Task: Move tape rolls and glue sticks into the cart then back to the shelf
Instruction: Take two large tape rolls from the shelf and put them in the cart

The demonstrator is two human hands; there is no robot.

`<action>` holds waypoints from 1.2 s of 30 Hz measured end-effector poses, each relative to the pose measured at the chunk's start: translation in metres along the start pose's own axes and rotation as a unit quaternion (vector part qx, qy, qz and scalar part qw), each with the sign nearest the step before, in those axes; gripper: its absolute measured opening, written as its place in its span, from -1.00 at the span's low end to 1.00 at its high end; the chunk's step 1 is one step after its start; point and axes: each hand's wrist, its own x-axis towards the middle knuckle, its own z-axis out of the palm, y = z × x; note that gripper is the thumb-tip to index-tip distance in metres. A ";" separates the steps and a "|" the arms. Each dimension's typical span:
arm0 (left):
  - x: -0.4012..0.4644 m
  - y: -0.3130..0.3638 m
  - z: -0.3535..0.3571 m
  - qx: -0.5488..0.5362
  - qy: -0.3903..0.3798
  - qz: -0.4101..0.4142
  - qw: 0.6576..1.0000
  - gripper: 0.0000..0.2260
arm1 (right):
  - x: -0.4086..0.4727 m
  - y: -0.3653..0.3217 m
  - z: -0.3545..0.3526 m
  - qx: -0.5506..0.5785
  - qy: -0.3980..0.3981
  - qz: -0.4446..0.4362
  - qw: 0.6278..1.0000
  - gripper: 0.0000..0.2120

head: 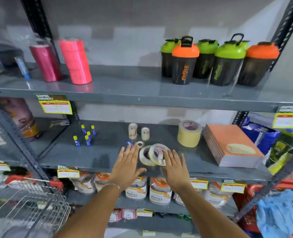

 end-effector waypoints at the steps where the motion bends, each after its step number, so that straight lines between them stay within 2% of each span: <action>1: 0.002 0.000 0.019 0.010 -0.028 0.017 0.999 -0.29 | 0.003 0.005 0.014 0.001 -0.024 0.007 1.000 -0.43; 4: 0.010 0.009 0.060 -0.017 -0.107 0.053 0.993 -0.45 | 0.016 0.016 0.036 0.014 -0.078 0.023 0.997 -0.46; 6: 0.018 0.018 0.069 -0.050 -0.130 0.052 0.989 -0.50 | 0.026 0.015 0.040 0.021 -0.074 0.038 0.996 -0.46; 8: 0.024 0.026 0.063 -0.068 -0.135 0.024 0.988 -0.54 | 0.032 0.013 0.039 0.023 -0.087 0.044 0.995 -0.45; 13: 0.046 0.030 0.059 -0.067 -0.073 -0.073 0.992 -0.76 | 0.041 0.018 0.036 0.035 -0.069 0.044 0.996 -0.42; 18: 0.071 0.041 0.056 -0.077 -0.134 -0.036 0.987 -0.72 | 0.044 0.030 0.039 0.067 -0.070 0.025 0.995 -0.51; 24: 0.066 0.050 0.059 -0.083 -0.143 -0.043 0.985 -0.80 | 0.046 0.054 0.039 0.089 -0.016 -0.020 0.996 -0.51; 30: 0.019 0.043 0.042 -0.081 -0.080 -0.131 0.985 -0.60 | 0.062 0.043 0.016 0.115 0.047 -0.121 0.985 -0.51; 34: -0.015 0.003 0.020 -0.059 -0.061 -0.206 0.975 -0.58 | 0.081 -0.004 0.002 0.134 0.095 -0.199 0.966 -0.54; 36: -0.041 -0.024 0.009 -0.039 -0.059 -0.252 0.965 -0.58 | 0.090 -0.038 -0.002 0.138 0.093 -0.238 0.957 -0.53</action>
